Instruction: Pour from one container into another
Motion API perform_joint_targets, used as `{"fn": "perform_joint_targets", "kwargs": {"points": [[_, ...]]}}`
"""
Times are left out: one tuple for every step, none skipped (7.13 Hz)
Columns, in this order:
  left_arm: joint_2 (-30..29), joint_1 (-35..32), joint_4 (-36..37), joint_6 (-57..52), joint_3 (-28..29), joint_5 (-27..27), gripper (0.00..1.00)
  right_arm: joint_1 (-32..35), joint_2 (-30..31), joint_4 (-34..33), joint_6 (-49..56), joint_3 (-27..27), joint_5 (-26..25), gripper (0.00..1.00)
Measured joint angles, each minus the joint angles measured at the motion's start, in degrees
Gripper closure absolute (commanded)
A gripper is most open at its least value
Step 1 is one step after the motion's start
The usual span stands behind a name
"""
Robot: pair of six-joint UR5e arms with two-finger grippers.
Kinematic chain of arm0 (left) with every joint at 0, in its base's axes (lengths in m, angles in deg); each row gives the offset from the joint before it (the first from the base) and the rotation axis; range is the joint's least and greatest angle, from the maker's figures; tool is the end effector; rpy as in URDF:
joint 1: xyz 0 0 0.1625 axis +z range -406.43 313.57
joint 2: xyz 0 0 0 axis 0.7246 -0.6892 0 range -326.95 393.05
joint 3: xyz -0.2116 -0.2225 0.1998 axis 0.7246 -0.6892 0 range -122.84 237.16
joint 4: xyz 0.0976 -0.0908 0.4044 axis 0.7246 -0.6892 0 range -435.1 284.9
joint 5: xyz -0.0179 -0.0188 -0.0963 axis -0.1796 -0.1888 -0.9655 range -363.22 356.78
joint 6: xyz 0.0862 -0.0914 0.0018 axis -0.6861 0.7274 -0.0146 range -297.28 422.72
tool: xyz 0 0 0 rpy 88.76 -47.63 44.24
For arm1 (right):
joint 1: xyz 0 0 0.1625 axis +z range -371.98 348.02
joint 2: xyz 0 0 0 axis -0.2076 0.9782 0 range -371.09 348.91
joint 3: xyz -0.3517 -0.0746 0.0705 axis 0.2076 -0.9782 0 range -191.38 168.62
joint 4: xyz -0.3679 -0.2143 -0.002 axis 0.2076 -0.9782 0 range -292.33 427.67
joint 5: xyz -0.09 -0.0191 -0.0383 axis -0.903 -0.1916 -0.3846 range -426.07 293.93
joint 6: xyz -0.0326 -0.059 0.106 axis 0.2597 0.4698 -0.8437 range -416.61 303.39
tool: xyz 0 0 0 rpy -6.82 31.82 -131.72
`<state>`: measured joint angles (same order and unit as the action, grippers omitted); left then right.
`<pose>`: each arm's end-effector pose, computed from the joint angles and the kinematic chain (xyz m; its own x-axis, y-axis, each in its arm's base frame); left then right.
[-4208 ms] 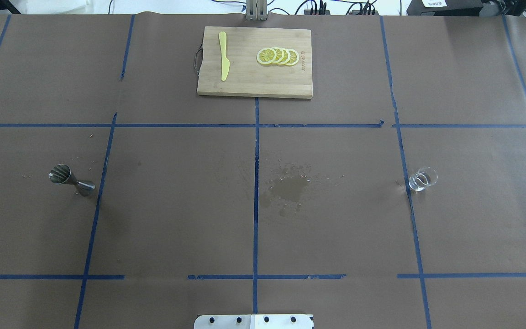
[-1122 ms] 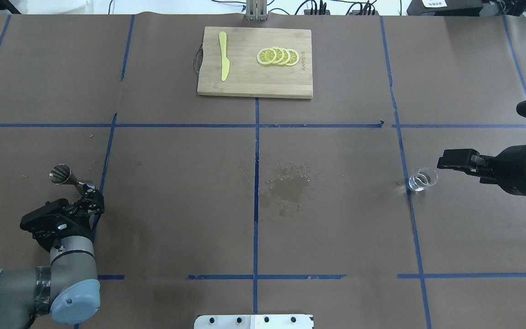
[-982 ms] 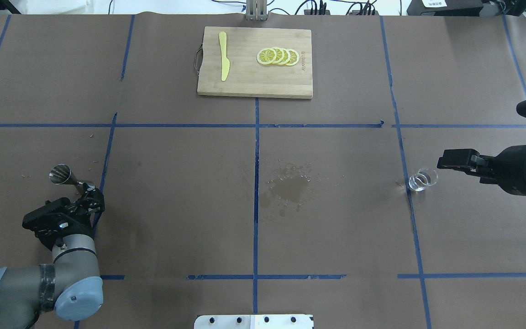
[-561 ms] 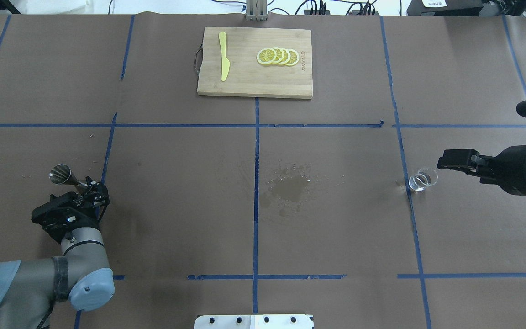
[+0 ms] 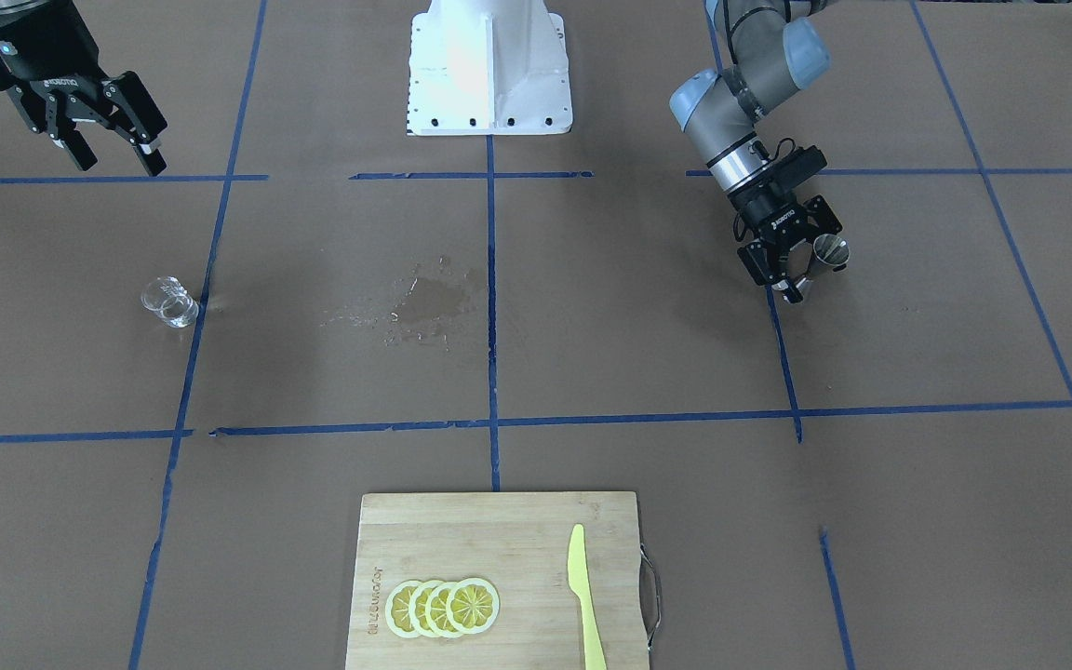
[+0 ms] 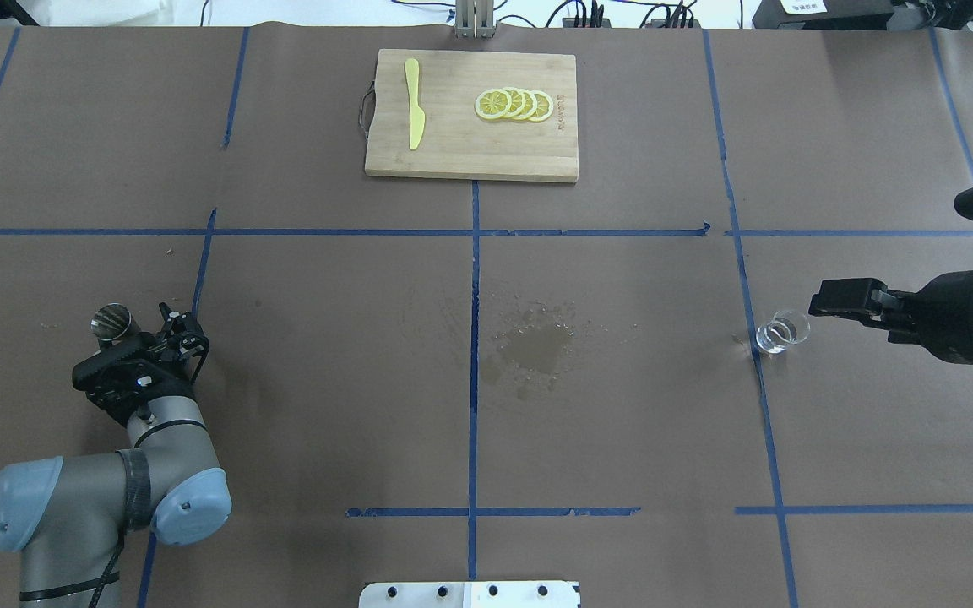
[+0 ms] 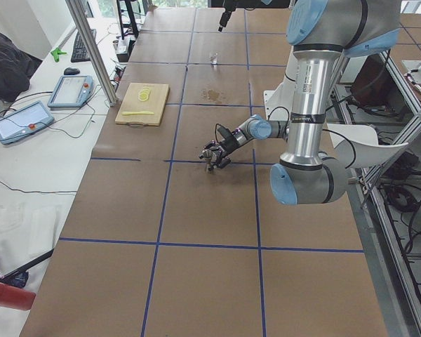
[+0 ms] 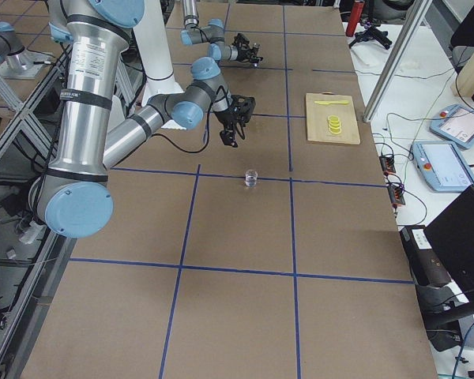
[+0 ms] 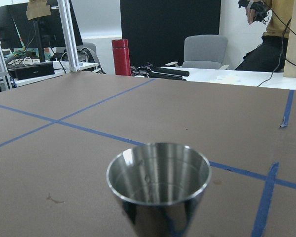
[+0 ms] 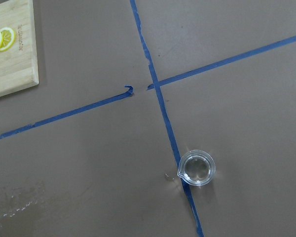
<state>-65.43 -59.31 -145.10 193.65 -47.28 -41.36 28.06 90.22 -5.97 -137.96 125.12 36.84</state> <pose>0.4651 -0.3444 0.4398 0.6198 -0.5568 -0.5530 0.7713 0.3024 0.5601 -0.2512 -0.3484 0.2869 0.5448 0.2664 0.7951 -0.4160 0.9091 -0.0195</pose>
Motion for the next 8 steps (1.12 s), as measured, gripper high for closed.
{"fn": "perform_joint_targets", "kwargs": {"points": [[0.0, -0.2, 0.1, 0.0, 0.1, 0.2, 0.27, -0.1, 0.1, 0.0, 0.0, 0.0, 0.5, 0.00], [-0.1, -0.2, 0.2, 0.0, 0.3, 0.2, 0.28, -0.1, 0.1, 0.0, -0.1, 0.0, 0.8, 0.00], [-0.3, -0.2, 0.2, 0.0, 0.7, 0.2, 0.30, -0.1, 0.1, -0.1, -0.1, 0.0, 0.9, 0.00], [-0.7, 0.0, 0.2, 0.0, 1.0, 0.3, 0.32, -0.1, 0.1, -0.1, -0.1, 0.0, 1.0, 0.00], [-1.3, 0.1, 0.4, 0.0, 1.3, 0.3, 0.50, -0.1, 0.1, -0.2, -0.1, 0.0, 1.0, 0.00], [-1.9, 0.2, 0.6, 0.1, 1.6, 0.3, 0.82, -0.1, 0.1, -0.2, -0.1, 0.0, 1.0, 0.00], [-2.2, 0.2, 0.9, 0.1, 1.7, 0.3, 1.00, -0.1, 0.1, -0.2, -0.1, -0.1, 1.0, 0.00], [-2.4, 0.0, 1.2, 0.1, 1.7, 0.3, 1.00, -0.1, 0.1, -0.2, -0.1, 0.0, 1.0, 0.00]]}}
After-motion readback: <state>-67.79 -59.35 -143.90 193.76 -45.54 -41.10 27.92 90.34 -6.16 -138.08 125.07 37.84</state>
